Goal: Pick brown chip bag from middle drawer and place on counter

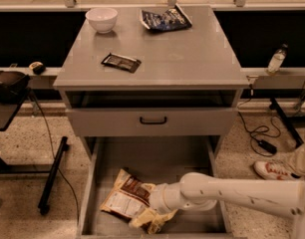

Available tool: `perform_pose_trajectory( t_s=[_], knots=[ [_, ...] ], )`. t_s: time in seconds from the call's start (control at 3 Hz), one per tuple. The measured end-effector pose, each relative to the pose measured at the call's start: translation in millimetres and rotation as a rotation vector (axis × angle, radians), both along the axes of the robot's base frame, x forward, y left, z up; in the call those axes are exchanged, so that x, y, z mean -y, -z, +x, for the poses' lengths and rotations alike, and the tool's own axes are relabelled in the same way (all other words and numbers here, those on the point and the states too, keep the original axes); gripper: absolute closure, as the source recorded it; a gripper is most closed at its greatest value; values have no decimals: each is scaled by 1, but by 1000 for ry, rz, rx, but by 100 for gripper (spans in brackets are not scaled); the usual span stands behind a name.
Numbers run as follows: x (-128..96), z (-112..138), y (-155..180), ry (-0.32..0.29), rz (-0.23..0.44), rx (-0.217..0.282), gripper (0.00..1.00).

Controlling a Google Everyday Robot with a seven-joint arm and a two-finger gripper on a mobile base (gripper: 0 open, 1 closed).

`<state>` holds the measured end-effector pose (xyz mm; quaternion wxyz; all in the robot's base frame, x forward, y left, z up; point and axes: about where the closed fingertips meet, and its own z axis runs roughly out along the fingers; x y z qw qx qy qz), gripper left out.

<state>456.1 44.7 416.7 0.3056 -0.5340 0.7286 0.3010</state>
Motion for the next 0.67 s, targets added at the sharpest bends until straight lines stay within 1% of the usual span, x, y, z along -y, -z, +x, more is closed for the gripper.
perform_pose_trajectory(
  t_s=[0.33,0.67],
  knots=[
    [-10,14,27,38,-40,-20,38],
    [-16,18,33,37,-50,-24,61]
  ],
)
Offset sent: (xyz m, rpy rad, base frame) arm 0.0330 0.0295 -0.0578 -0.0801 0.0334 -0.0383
